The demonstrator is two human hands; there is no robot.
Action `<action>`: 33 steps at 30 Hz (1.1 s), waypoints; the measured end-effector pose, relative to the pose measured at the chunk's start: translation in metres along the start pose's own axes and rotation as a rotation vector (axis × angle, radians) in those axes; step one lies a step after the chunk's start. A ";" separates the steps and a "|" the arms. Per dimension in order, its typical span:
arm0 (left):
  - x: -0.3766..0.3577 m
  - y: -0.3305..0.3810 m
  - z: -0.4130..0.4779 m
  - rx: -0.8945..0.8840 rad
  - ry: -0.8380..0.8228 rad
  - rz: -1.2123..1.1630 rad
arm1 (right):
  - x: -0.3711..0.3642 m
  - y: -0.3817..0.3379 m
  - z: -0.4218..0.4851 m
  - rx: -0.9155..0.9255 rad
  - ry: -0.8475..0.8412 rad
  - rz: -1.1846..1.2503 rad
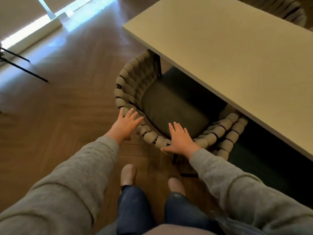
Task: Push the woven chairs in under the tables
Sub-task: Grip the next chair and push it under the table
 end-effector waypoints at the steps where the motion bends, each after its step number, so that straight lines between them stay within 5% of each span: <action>1: -0.005 -0.010 0.013 -0.040 -0.015 0.032 | -0.003 -0.002 0.009 -0.017 -0.038 0.014; 7: -0.033 -0.070 0.092 -0.341 -0.086 0.260 | -0.027 -0.019 0.050 -0.310 -0.326 0.259; 15: -0.034 -0.115 0.142 -0.649 -0.009 0.390 | -0.039 -0.078 0.069 -0.502 -0.039 0.214; 23: -0.049 -0.115 0.143 -0.625 0.169 0.305 | -0.054 -0.083 0.064 -0.521 0.087 0.169; 33: -0.101 -0.118 0.086 -0.599 0.138 0.214 | -0.088 -0.108 0.035 -0.434 0.075 0.088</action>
Point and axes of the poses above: each hand's wrist, its own z-axis towards the middle knuckle, its own x-axis out of the back of the hand, y = z × x, the point moved 2 cm from there along z, towards the middle knuckle, and after that the axes turned 13 degrees about z, right-handed, at the moved point
